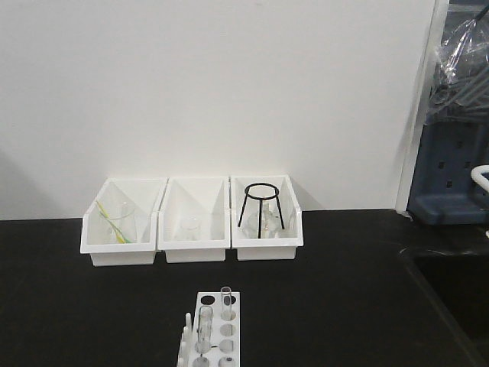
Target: Flip and reinsert test tube from rack
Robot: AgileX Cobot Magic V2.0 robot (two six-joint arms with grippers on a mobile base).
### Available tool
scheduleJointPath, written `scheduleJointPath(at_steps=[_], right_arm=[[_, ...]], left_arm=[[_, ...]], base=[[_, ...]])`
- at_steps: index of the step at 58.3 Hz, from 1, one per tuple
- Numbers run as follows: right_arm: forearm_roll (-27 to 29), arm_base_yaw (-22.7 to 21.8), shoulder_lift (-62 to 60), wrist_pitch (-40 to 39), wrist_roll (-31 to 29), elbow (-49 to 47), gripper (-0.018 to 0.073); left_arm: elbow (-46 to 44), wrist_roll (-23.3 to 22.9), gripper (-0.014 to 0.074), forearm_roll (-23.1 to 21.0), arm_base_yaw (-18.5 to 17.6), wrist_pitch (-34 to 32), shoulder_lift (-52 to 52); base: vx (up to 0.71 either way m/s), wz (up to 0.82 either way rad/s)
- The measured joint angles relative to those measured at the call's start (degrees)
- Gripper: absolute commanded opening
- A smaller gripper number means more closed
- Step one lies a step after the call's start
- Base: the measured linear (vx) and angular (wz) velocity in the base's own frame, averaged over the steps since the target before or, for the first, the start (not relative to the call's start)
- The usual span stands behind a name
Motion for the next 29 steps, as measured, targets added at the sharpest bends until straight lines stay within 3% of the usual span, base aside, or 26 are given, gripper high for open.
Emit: scheduleJointPath(at_steps=[10,25,29], right_arm=[[0.0,0.0,0.5,0.0,0.0,0.0,0.0140],[0.0,0.0,0.5,1.0,0.0,0.0,0.0540],[0.0,0.0,0.5,1.3,0.0,0.0,0.0611]], left_arm=[[0.0,0.0,-0.0007,0.0,0.0,0.0,0.0],[0.0,0.0,-0.0007,0.0,0.0,0.0,0.0],[0.0,0.0,-0.0007,0.0,0.0,0.0,0.0]], base=[[0.00,0.00],[0.00,0.00],[0.00,0.00]])
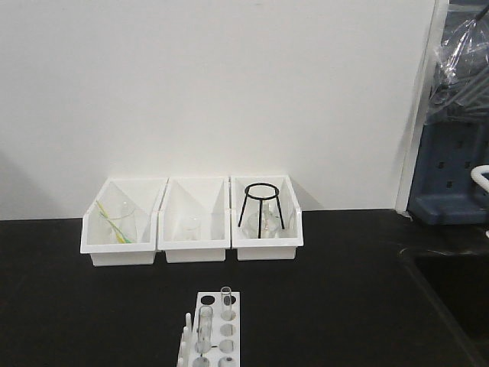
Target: Flip and reinsert test tube from rack
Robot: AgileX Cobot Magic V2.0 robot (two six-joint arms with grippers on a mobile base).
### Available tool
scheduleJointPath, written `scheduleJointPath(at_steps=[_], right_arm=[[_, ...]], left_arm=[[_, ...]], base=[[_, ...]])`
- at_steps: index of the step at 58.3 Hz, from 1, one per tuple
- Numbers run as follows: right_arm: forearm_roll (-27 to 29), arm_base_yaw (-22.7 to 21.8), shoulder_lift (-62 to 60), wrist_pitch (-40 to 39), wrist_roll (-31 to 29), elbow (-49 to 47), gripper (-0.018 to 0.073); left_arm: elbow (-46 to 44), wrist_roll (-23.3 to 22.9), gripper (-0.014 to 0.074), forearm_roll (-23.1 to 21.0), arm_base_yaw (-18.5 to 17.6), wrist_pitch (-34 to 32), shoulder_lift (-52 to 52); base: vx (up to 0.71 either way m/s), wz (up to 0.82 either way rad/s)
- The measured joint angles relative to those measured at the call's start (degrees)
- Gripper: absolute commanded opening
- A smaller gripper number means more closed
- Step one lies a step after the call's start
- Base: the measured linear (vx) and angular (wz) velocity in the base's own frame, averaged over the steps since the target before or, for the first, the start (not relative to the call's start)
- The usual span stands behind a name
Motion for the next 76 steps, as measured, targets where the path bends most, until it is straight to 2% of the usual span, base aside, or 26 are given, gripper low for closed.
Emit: scheduleJointPath(at_steps=[4,8,16,21,30,40,46,51,66,76], right_arm=[[0.0,0.0,0.0,0.1,0.0,0.0,0.0654],[0.5,0.0,0.0,-0.4,0.7,0.0,0.0659],[1.0,0.0,0.0,-1.4,5.7,0.0,0.0623],[-2.2,0.8,0.4,-2.1,8.7,0.9,0.0582],[-11.8,8.4,2.6,-8.2,13.8,7.5,0.0520],[-21.3,20.8,12.0,-19.4,18.1,15.1,0.0503],[-22.9,26.2,19.6,-26.0,17.4,15.6,0.0503],[-23.0,28.7,27.2,-32.0,15.9,14.2,0.0503],[-23.8,30.0,42.6,-39.2,15.0,5.0,0.0503],[-27.7,30.0,49.9,-41.1,15.3,-0.7,0.0503]], left_arm=[[0.0,0.0,-0.0007,0.0,0.0,0.0,0.0],[0.0,0.0,-0.0007,0.0,0.0,0.0,0.0],[0.0,0.0,-0.0007,0.0,0.0,0.0,0.0],[0.0,0.0,-0.0007,0.0,0.0,0.0,0.0],[0.0,0.0,-0.0007,0.0,0.0,0.0,0.0],[0.0,0.0,-0.0007,0.0,0.0,0.0,0.0],[0.0,0.0,-0.0007,0.0,0.0,0.0,0.0],[0.0,0.0,-0.0007,0.0,0.0,0.0,0.0],[0.0,0.0,-0.0007,0.0,0.0,0.0,0.0],[0.0,0.0,-0.0007,0.0,0.0,0.0,0.0]], base=[[0.00,0.00],[0.00,0.00],[0.00,0.00],[0.00,0.00],[0.00,0.00],[0.00,0.00],[0.00,0.00],[0.00,0.00],[0.00,0.00],[0.00,0.00]])
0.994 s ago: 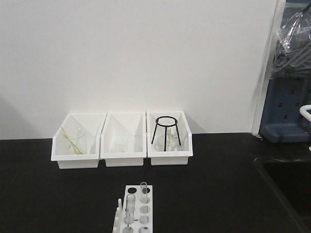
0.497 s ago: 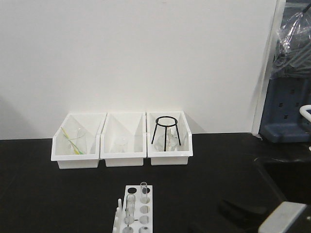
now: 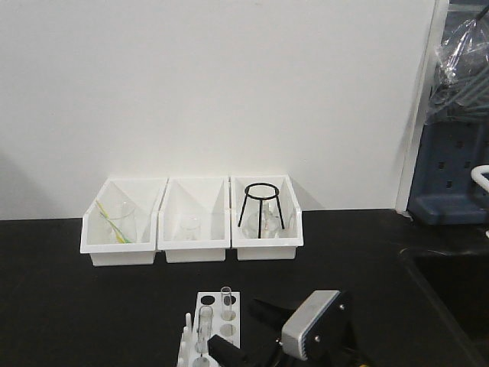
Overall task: Flip and reinsert test tube from rack
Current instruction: 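Move the right gripper over the rack and grasp a glass test tube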
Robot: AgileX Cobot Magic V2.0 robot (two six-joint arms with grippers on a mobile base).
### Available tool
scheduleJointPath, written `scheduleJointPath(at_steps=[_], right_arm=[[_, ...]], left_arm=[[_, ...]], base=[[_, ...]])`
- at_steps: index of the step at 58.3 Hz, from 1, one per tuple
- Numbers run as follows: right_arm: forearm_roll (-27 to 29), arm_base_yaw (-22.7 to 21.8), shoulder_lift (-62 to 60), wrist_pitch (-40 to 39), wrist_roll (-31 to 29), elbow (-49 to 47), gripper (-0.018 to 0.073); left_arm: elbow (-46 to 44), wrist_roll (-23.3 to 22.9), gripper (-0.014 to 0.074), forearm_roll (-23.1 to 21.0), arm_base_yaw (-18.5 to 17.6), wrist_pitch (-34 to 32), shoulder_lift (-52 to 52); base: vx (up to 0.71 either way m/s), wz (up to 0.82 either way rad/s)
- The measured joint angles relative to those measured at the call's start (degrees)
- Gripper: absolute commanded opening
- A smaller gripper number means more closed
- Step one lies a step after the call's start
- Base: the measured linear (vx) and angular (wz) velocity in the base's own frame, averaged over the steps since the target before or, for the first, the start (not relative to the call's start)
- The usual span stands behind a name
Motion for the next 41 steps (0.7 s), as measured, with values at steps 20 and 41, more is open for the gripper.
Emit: scheduleJointPath(at_steps=[20,41], right_arm=[[-1.8,0.0,8.7,-2.9,0.9,-6.5,0.0503],[-1.9,0.0,16.4,-4.6,0.9,-13.0,0.0479]], left_arm=[[0.0,0.0,-0.0007,0.0,0.0,0.0,0.0],[0.0,0.0,-0.0007,0.0,0.0,0.0,0.0]], base=[[0.00,0.00],[0.00,0.00]])
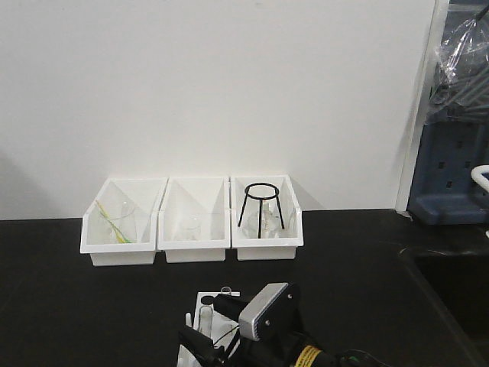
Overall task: Flip and reinsert test tube from rack
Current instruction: 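Move the right gripper over the rack and grasp a glass test tube, then lift the glass test tube out of the rack with the right gripper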
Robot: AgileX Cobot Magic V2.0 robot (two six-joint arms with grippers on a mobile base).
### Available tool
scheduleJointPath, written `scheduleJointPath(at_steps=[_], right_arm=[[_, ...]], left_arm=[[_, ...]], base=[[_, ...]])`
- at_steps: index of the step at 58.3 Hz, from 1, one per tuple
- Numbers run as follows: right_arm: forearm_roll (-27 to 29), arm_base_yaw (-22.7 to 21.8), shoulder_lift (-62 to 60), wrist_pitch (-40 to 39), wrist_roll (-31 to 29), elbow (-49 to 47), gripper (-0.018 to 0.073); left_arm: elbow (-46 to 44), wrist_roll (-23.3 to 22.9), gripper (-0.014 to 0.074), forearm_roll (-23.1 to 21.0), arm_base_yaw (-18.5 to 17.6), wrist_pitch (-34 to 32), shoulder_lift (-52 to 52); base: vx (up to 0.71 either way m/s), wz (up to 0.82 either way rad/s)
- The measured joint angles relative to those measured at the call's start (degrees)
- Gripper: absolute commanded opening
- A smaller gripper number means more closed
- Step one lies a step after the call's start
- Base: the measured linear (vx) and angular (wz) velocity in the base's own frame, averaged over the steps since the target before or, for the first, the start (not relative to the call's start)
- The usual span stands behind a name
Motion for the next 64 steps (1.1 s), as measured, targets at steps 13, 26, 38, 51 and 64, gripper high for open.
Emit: scheduleJointPath(at_steps=[13,26,38,51,64], right_arm=[[-0.5,0.0,1.5,-1.2,0.0,-0.7,0.0373],[-0.6,0.0,1.5,-1.7,-0.5,-0.7,0.0144],[-0.6,0.0,1.5,-1.7,-1.0,-0.8,-0.0017],[-0.6,0.0,0.7,-1.3,-1.0,-0.8,-0.0013],[-1.2,0.0,-7.9,5.3,2.0,-4.8,-0.0013]], left_arm=[[0.0,0.0,-0.0007,0.0,0.0,0.0,0.0],[0.0,0.0,-0.0007,0.0,0.0,0.0,0.0],[0.0,0.0,-0.0007,0.0,0.0,0.0,0.0],[0.0,0.0,-0.0007,0.0,0.0,0.0,0.0],[0.0,0.0,-0.0007,0.0,0.0,0.0,0.0]], base=[[0.00,0.00],[0.00,0.00],[0.00,0.00],[0.00,0.00],[0.00,0.00]])
